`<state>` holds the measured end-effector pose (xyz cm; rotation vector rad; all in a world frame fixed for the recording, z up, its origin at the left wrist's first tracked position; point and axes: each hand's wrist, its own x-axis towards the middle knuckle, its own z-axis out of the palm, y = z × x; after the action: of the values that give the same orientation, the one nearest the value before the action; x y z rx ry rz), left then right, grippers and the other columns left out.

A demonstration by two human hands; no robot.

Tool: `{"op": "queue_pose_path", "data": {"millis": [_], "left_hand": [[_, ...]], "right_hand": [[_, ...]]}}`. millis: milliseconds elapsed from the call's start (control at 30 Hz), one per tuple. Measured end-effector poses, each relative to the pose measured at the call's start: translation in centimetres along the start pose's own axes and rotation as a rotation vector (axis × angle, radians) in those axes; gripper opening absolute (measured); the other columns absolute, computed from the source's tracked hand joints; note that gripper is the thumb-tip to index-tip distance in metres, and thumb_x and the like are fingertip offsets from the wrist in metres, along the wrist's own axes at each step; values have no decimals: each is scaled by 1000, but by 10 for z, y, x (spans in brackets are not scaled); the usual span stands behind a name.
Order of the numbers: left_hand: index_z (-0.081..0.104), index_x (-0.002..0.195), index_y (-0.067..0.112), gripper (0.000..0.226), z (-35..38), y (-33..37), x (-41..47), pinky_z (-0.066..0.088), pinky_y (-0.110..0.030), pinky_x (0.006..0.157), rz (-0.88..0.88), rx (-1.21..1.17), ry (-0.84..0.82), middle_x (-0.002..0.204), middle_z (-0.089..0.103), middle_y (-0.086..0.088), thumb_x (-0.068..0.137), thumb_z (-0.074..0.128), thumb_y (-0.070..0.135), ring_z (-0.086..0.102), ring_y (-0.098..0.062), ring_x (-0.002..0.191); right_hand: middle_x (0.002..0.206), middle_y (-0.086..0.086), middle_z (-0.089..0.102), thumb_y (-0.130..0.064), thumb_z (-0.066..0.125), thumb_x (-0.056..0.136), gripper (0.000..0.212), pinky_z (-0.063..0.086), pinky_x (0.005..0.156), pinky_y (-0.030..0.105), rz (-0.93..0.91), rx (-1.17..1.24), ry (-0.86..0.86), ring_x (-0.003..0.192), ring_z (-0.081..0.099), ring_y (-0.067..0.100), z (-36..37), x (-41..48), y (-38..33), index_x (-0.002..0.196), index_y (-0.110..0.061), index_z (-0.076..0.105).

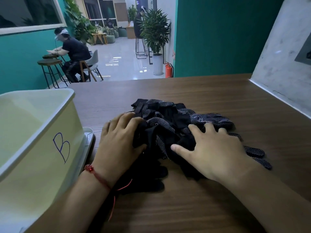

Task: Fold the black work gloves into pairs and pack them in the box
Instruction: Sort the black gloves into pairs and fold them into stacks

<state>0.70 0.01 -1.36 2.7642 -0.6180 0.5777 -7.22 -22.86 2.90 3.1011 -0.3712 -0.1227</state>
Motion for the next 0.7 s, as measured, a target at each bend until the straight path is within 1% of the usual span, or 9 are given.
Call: {"op": "queue_pose_path", "data": {"millis": [100, 167, 267, 333, 367, 433, 533, 633, 700], "left_hand": [[60, 127, 34, 67, -6, 2, 2, 45, -46, 95, -17, -3, 123, 122, 57, 5, 66, 88, 39, 50, -27, 115], [57, 119, 36, 54, -15, 5, 4, 49, -39, 80, 6, -100, 117, 98, 55, 14, 72, 84, 40, 54, -20, 94], [52, 104, 36, 32, -27, 9, -1, 48, -34, 62, 52, -347, -142, 69, 57, 9, 85, 76, 45, 56, -10, 64], [53, 89, 32, 29, -27, 17, -8, 45, -31, 58, 187, -310, -275, 64, 59, 8, 90, 65, 59, 54, -11, 58], [52, 85, 31, 36, -24, 21, -11, 42, -29, 58, 244, -216, -303, 61, 58, 8, 91, 58, 66, 51, -11, 57], [51, 87, 32, 41, -17, 27, -13, 41, -30, 61, 265, -57, -285, 63, 58, 10, 91, 49, 72, 48, -10, 61], [50, 95, 35, 35, -11, 25, -12, 48, -32, 73, 198, -34, -273, 82, 59, 14, 92, 50, 70, 52, -4, 82], [51, 99, 38, 33, -3, 16, -10, 49, -31, 86, 149, -31, -269, 97, 57, 16, 92, 49, 70, 52, -7, 102], [53, 105, 39, 40, 1, 11, -9, 49, -34, 94, 125, -6, -269, 105, 56, 16, 89, 41, 73, 53, -12, 108]], "right_hand": [[152, 5, 44, -94, 28, 87, 88, 48, 95, 46, -28, -16, 33, 136, 47, 35, 7, 3, -3, 156, -38, 30], [147, 2, 46, -87, 39, 90, 79, 50, 94, 45, -59, 63, 74, 134, 46, 32, 15, 9, -5, 152, -39, 34], [149, -4, 44, -76, 54, 92, 78, 52, 102, 45, -137, 251, 146, 135, 43, 28, 29, 20, -8, 156, -40, 28], [151, -6, 42, -68, 63, 93, 78, 46, 110, 41, -198, 339, 206, 135, 44, 26, 36, 27, -8, 157, -38, 30], [149, -7, 43, -62, 68, 92, 73, 44, 110, 37, -221, 378, 236, 134, 45, 25, 39, 31, -8, 153, -35, 36], [136, -7, 47, -49, 77, 90, 58, 39, 99, 30, -252, 471, 309, 123, 50, 21, 43, 37, -6, 135, -29, 46], [117, -7, 48, -29, 81, 86, 39, 36, 85, 30, -288, 581, 389, 102, 52, 19, 49, 47, -2, 109, -25, 49], [109, -8, 53, -20, 79, 85, 25, 46, 95, 39, -357, 583, 448, 105, 53, 21, 51, 51, 1, 97, -24, 57], [107, -13, 57, -31, 74, 86, 12, 47, 99, 44, -344, 462, 492, 112, 53, 20, 50, 47, 1, 91, -29, 64]]}}
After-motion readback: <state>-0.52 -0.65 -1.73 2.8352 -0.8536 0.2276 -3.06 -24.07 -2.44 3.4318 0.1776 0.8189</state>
